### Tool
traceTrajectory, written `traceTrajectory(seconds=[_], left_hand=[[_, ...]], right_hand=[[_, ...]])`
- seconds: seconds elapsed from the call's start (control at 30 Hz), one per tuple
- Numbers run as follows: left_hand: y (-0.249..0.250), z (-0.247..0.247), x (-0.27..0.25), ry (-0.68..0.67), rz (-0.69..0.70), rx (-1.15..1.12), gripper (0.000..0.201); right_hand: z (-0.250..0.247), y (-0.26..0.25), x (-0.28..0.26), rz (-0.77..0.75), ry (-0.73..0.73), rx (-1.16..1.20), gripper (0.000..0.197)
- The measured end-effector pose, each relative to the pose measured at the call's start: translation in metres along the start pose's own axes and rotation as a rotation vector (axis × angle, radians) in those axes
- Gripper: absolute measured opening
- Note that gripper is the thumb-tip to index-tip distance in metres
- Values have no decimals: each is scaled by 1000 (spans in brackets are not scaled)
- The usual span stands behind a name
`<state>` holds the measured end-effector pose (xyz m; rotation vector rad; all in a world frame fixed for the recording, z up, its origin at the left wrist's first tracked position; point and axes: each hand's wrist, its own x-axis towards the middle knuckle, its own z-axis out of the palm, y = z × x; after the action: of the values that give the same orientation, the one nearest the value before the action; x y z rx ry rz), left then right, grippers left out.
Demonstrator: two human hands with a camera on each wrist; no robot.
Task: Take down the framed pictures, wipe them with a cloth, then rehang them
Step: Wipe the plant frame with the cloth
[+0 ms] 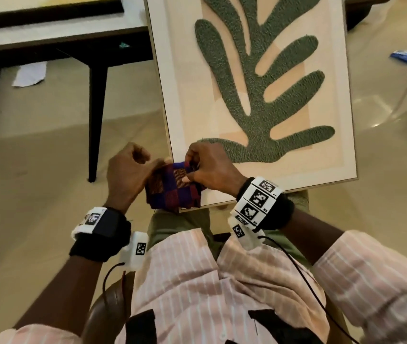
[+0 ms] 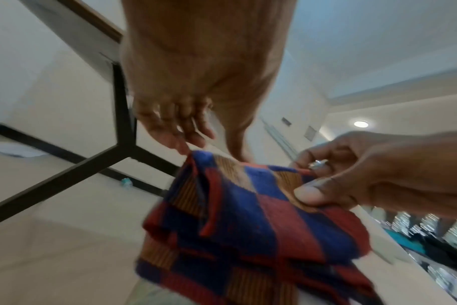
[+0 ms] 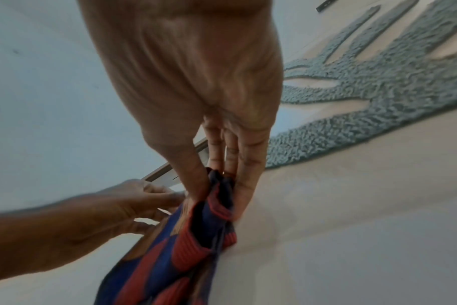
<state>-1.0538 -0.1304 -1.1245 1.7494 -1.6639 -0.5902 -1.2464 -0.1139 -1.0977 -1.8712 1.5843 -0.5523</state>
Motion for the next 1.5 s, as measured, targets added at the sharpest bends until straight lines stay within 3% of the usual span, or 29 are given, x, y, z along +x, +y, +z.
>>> traceTrajectory(seconds=[0.07,0.17,0.23,0.33,0.4,0.5,0.57,0.63,0.7,0.77,0.83,0.93,1.03,1.17,1.27,1.33,1.43,1.5], left_hand=[[6,2,-9,131,-57,165,46],[7,8,-24,-76,-133,207,65],[11,12,-31,-138,-135,216,76],[28,15,-37,-32,-128,356,75],[39,13,-39,9,-50,429,68],[54,11,-33,-216,-99,340,45],[56,12,-26,-413,-195,286,44],[54,13,-16,-512,-224,230,43],[51,12,-15,-476,-246,253,54],[51,11,-18,-295,-201,469,76],[54,11,-23,-151,-143,587,79],[56,17,-24,-214,-155,420,56],[49,21,-15,-413,-250,105,35],[37,21,-18,-595,-370,-407,32],[34,31,-25,-576,-408,-630,40],[31,39,-26,-529,-402,-671,45],[24,42,-24,-531,-398,-728,50],[19,38,-19,-540,-396,-747,55]], right_hand=[[2,3,-3,-5,34,30,33],[3,9,-5,18,89,69,31],[3,13,-5,51,126,111,30],[2,15,-5,74,192,167,30],[1,15,-3,53,218,180,29],[-2,14,0,17,213,145,21],[-3,13,1,5,189,115,19],[-5,13,1,12,177,104,17],[-5,13,0,14,182,113,17],[-4,13,-1,19,212,114,18],[-3,14,-2,37,254,154,20],[2,16,-3,59,297,222,21],[3,19,-2,83,309,274,21],[6,19,-3,148,297,413,18],[2,16,-4,176,250,419,15],[-8,13,-4,115,259,226,16],[-24,12,5,-127,383,-205,25],[-29,18,17,-244,292,-415,38]])
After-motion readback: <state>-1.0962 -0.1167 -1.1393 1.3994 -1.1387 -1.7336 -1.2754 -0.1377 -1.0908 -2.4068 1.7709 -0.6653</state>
